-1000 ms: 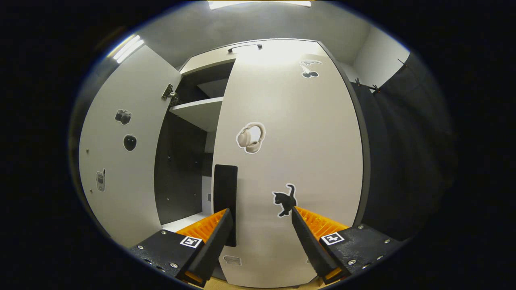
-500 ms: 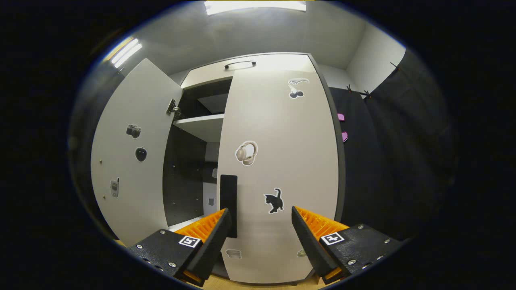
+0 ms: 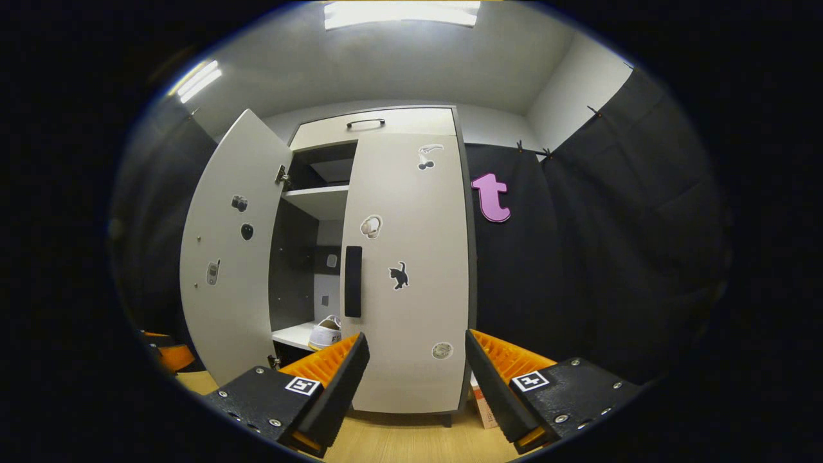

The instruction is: Grab one shoe with the right hand and put it into the shoe cabinet, grab the other shoe with the left hand and put it into the shoe cabinet; then close the right door with the right hand and the left door with the left hand.

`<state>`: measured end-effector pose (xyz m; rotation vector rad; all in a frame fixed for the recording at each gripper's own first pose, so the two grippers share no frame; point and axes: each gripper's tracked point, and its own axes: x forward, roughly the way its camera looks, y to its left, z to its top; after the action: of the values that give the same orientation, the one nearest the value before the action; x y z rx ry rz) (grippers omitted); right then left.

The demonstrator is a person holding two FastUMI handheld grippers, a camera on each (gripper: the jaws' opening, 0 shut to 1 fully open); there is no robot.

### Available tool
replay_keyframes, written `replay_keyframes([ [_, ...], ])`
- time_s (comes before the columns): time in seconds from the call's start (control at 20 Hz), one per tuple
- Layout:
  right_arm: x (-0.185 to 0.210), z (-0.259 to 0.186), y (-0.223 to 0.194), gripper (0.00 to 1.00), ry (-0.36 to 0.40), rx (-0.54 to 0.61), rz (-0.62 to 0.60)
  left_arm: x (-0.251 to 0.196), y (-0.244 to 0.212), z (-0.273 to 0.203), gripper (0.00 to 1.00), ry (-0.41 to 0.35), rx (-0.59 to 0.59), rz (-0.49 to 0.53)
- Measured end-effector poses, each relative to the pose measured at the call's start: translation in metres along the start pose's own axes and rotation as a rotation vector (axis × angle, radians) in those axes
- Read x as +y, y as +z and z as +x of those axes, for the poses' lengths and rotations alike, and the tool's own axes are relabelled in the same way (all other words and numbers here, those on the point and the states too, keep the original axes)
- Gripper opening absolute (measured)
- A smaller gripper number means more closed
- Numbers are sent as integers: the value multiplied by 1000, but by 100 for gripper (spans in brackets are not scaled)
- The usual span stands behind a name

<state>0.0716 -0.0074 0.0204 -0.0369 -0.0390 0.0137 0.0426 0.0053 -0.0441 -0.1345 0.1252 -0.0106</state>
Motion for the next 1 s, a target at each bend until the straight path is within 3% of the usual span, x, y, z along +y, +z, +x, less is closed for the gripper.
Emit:
replay_keyframes([
  [0.2, -11, -36, -29, 93, -22, 41, -20, -12, -2, -5, 99, -33, 15, -56],
  [0.3, -13, -42, -30, 93, -7, 43, -21, 3, 11, -6, 97, -2, 2, -74],
  [0.4, -15, -49, -33, 93, -14, 45, -26, 35, 28, -2, 94, 81, 17, -67],
  [0.45, -14, -51, -34, 93, -14, 45, -24, 53, 45, 1, 97, 116, 2, -67],
  [0.7, -7, -58, -41, 93, 10, 79, 9, 162, 120, 30, 97, 343, -105, -74],
  [0.85, -9, -60, -37, 93, 8, 73, 10, 184, 143, 67, 97, 332, -120, -99],
  [1.0, -13, -60, -35, 93, 0, 77, -1, 192, 135, 97, 97, 320, -69, -108],
])
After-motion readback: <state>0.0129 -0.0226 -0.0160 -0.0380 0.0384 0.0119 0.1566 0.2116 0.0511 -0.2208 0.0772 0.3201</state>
